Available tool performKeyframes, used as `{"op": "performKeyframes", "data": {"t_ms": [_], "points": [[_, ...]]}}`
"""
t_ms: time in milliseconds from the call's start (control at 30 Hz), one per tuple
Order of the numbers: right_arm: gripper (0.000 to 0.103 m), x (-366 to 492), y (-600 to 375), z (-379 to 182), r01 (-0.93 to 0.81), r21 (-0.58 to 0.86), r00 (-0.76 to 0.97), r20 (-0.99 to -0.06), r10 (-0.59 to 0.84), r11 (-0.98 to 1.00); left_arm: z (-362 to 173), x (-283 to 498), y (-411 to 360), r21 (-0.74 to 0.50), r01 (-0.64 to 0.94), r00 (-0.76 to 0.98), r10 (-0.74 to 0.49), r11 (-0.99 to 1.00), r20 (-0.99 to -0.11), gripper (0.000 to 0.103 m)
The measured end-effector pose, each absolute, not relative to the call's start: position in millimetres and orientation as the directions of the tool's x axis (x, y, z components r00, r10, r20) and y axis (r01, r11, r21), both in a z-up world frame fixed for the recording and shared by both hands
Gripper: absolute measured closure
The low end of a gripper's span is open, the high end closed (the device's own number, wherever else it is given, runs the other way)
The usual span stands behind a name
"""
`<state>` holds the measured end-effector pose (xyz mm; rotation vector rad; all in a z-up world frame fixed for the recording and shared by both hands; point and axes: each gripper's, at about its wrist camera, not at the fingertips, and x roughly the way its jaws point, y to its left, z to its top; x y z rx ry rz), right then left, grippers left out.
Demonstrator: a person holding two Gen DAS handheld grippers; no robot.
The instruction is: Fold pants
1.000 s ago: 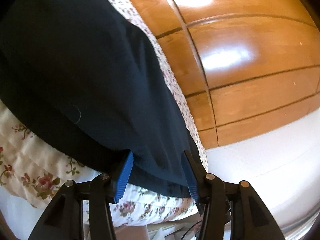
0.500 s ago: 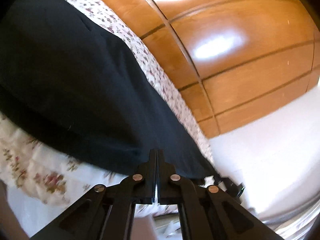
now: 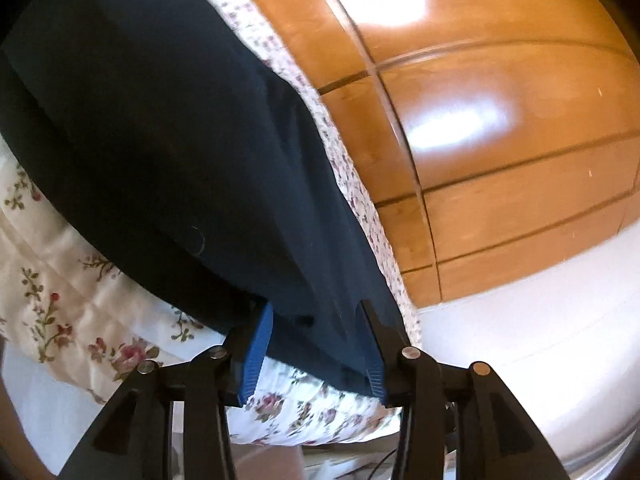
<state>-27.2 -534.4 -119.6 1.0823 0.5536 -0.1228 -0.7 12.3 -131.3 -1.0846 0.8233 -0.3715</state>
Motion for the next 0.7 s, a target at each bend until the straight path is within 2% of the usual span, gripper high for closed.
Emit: {"op": "performKeyframes", "data": {"t_ms": [33,67,200,233,267,300,333,367,467,567,633,700], "points": [[0.055,-25.7,-532.5,-117.3,0.347,0.805,0.862,-0.476,0.175,0.480,-135.7,4.5,11.0,-0.883,-0.153,0.645,-0.633,0.443,-0.429,0.055],[0.052,-25.1,-529.7,-115.9,0.342,0.802,0.863,-0.474,0.174,0.490,-141.3,9.0,9.7,-0.888,-0.178,0.637,-0.638,0.425,-0.433,0.055],[0.052,-12.3,-522.5,-112.0,0.342,0.760,0.839,-0.512,0.184,0.553,-145.3,15.9,13.0,-0.899,-0.189,0.655,-0.632,0.394,-0.414,0.055],[0.054,-8.6,-520.8,-111.9,0.352,0.745,0.829,-0.530,0.180,0.567,-144.9,15.3,13.1,-0.899,-0.190,0.657,-0.628,0.396,-0.416,0.057],[0.062,-5.2,-520.0,-112.3,0.365,0.733,0.821,-0.544,0.172,0.574,-145.3,16.5,12.9,-0.896,-0.198,0.657,-0.625,0.397,-0.422,0.065],[0.069,-2.2,-519.9,-113.3,0.382,0.722,0.813,-0.560,0.163,0.577,-146.7,20.3,12.8,-0.889,-0.222,0.651,-0.618,0.401,-0.441,0.077],[0.086,1.9,-520.3,-115.6,0.401,0.714,0.802,-0.577,0.157,0.574,-147.2,25.9,11.2,-0.883,-0.232,0.638,-0.621,0.409,-0.455,0.099],[0.094,5.6,-521.1,-118.0,0.416,0.710,0.792,-0.590,0.157,0.568,-146.7,30.4,9.1,-0.871,-0.238,0.620,-0.623,0.430,-0.477,0.096],[0.095,9.9,-524.4,-113.5,0.421,0.715,0.794,-0.588,0.154,0.558,-134.5,29.4,14.3,-0.876,-0.189,0.629,-0.630,0.445,-0.456,0.097],[0.096,4.5,-526.6,-87.4,0.365,0.721,0.835,-0.534,0.136,0.589,-110.3,20.2,19.8,-0.875,-0.109,0.646,-0.635,0.472,-0.424,0.097],[0.096,-2.8,-526.5,-73.4,0.332,0.716,0.854,-0.505,0.127,0.613,-103.5,15.3,20.1,-0.864,-0.082,0.633,-0.643,0.497,-0.431,0.097],[0.096,-8.2,-524.6,-72.0,0.332,0.691,0.846,-0.519,0.121,0.642,-108.1,12.6,17.3,-0.841,-0.078,0.620,-0.635,0.535,-0.461,0.097]]}}
